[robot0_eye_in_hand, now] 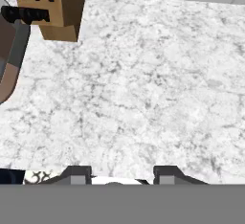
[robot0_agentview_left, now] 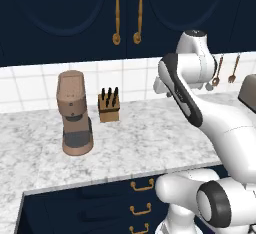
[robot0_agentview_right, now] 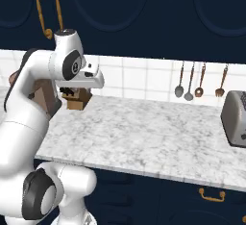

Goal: Take a straw from the drawer in front and place it inside the glass cup on the dining counter.

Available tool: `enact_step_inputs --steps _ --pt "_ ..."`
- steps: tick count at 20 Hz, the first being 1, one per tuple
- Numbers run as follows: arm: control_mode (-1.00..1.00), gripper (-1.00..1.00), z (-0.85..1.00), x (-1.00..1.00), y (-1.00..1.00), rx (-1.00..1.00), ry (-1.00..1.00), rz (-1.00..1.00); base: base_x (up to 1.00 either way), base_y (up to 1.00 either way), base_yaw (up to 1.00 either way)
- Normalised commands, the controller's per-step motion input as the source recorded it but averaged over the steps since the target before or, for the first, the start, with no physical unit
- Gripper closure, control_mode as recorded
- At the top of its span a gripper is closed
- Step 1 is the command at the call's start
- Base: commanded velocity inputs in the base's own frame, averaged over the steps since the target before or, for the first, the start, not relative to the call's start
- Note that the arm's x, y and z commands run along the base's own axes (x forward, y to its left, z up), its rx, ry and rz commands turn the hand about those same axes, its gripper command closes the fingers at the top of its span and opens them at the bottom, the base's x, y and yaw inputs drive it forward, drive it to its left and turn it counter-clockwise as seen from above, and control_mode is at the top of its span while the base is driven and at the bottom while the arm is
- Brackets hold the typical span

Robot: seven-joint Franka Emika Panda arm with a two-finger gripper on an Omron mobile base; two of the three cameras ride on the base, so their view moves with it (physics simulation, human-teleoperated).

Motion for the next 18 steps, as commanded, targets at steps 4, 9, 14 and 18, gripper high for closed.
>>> enact_step_inputs --steps 4,9,14,18 --pt "1.00 -1.00 0.00 0.00 0.00 0.00 0.00 0.00 -0.03 0.00 0.00" --pt "1.00 -1.00 0.00 0.00 0.00 0.00 0.00 0.00 -0.92 -0.13 0.00" --pt "1.00 -1.00 0.00 0.00 0.00 0.00 0.00 0.00 -0.45 -0.66 0.17" --pt "1.00 -1.00 0.00 0.00 0.00 0.00 0.00 0.00 0.05 -0.73 0.59"
